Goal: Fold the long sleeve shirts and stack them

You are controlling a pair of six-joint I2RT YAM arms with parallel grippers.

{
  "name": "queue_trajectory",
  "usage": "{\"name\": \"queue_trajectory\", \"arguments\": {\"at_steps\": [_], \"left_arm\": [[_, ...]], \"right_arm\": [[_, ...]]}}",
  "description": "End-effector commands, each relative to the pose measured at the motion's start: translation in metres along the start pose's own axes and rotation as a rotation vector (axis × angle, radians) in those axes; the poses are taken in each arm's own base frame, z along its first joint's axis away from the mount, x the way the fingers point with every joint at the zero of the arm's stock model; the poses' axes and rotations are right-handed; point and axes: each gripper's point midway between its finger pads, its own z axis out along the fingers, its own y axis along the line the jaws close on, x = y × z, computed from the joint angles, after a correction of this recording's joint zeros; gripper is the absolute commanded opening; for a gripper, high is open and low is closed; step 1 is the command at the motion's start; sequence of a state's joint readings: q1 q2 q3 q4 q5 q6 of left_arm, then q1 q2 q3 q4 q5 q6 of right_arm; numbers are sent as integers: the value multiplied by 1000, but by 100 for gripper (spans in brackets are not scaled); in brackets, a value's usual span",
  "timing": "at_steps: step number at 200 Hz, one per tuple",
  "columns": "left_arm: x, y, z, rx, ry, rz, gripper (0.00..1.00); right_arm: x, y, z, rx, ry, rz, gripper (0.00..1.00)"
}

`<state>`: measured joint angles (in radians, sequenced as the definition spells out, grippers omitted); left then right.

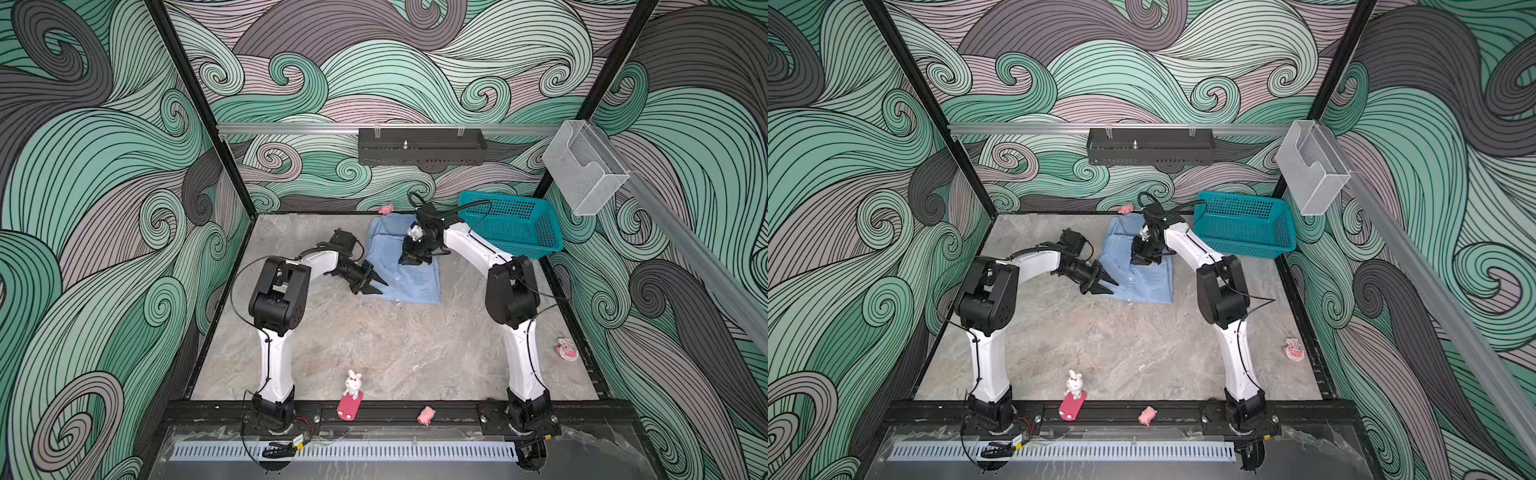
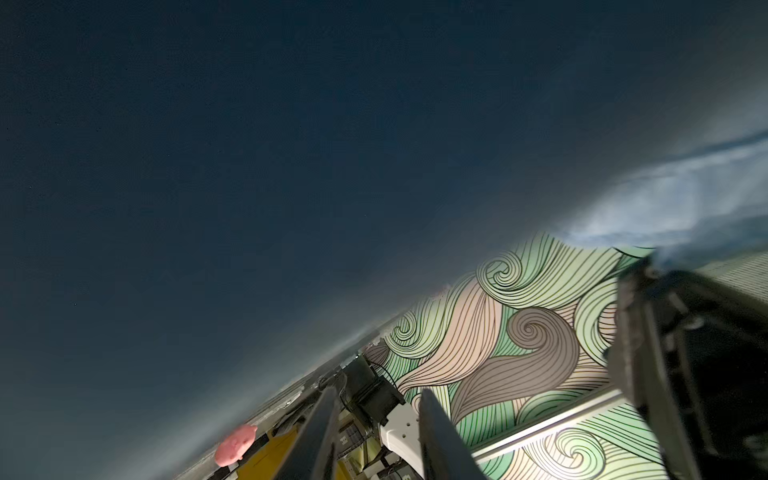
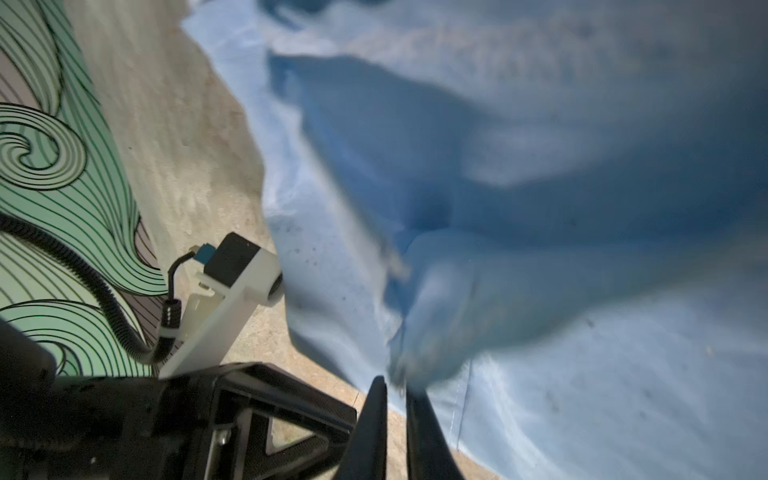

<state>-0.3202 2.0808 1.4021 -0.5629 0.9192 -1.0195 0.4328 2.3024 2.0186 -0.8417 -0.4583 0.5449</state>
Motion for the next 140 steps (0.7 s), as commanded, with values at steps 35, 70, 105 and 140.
{"name": "queue_trajectory", "arguments": {"at_steps": [35,70,105,140], "left_arm": [[-34,14,10,-25,-33,-15,35],[-54,31,0,-58,-68,-66,35],[-66,43,-13,-106,-86,-97,38],[-70,41,-36,-118,-107,-90,48]], "right_arm": [[-69,-30,2,48,-110,14,15],[-87,-59,-10,116,-142,53,21],[-64,-80,9,159,-62,78,21],[-23,-83,29,210,37,43,21]]}}
